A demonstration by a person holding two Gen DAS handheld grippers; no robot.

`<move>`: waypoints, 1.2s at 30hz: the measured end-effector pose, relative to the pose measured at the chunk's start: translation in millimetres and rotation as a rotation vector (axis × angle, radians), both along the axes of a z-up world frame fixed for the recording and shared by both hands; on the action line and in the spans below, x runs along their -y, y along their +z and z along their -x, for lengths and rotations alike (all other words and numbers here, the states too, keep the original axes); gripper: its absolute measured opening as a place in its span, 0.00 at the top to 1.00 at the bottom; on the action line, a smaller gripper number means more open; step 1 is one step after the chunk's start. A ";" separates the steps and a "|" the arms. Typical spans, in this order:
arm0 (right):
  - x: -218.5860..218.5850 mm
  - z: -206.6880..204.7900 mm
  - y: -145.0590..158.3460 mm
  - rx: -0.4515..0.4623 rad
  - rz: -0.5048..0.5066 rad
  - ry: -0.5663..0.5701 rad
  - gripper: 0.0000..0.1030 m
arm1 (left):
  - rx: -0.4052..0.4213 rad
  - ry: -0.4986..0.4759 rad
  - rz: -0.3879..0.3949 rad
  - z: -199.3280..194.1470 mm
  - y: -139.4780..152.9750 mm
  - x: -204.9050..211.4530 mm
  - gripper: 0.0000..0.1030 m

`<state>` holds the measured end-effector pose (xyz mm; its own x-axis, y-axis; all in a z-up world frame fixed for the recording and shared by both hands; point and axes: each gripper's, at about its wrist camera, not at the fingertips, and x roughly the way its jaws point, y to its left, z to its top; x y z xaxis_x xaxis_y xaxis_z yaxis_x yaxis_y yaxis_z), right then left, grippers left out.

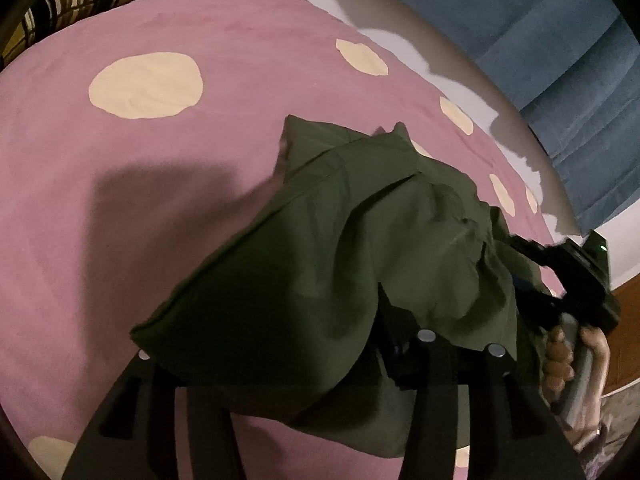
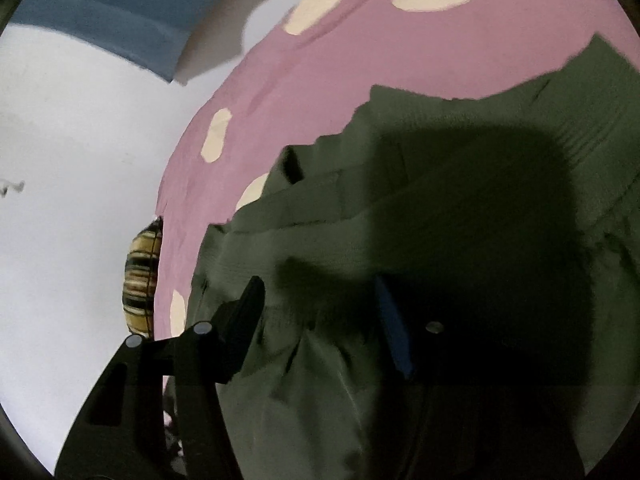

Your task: Fold small clothes

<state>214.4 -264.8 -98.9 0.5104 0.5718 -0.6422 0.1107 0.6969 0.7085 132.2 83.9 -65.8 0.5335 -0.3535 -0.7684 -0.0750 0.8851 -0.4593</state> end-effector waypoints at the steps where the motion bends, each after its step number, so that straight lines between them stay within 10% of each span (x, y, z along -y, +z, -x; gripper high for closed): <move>1: 1.8 9.2 6.0 0.007 -0.007 -0.010 0.44 | -0.005 -0.001 0.000 -0.4 0.0 0.0 0.53; 11: -26.2 152.2 -0.4 0.049 -0.048 0.098 0.37 | -0.027 0.022 0.016 -2.0 -1.2 -0.9 0.51; 16: -34.3 153.2 -25.1 0.091 -0.006 0.109 0.37 | -0.028 0.045 -0.007 -3.9 -2.1 3.1 0.52; 21: -28.5 160.8 -19.2 0.110 -0.047 0.099 0.34 | 0.003 0.034 -0.025 -2.8 12.6 8.1 0.79; 36: 45.7 199.8 5.1 0.148 -0.121 -0.002 0.33 | 0.295 -0.165 -0.284 17.8 124.6 131.1 0.85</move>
